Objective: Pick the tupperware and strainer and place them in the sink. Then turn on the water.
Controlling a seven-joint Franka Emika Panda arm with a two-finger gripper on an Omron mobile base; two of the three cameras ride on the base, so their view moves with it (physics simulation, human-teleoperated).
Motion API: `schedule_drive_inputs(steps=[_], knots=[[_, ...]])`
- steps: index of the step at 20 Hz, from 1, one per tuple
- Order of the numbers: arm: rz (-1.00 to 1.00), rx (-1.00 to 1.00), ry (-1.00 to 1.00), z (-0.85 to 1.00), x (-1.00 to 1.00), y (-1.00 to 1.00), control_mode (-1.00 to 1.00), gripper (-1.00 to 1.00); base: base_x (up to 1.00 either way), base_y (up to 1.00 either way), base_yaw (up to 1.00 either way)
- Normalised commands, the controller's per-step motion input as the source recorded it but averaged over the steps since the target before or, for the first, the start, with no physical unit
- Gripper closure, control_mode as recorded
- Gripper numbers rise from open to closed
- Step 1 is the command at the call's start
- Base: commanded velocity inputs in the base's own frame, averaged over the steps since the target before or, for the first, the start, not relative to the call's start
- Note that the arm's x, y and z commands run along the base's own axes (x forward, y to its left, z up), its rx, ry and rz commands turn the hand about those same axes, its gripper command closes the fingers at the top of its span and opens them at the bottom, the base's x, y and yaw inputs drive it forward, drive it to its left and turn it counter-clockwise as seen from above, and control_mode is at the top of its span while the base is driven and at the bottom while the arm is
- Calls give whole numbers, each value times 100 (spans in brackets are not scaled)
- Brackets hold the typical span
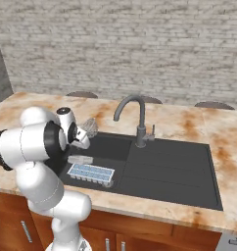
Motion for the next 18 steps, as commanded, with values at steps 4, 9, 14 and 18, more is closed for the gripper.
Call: schedule_drive_inputs(steps=[4,9,14,18], knots=[[0,0,0,-52,5,-18,-100,100,0,0,0],[0,0,3,-42,1,-1,-100,100,0,0,0],[0,0,8,-10,0,0,-100,100,0,0,0],[0,0,5,-26,0,0,-100,100,0,0,0]])
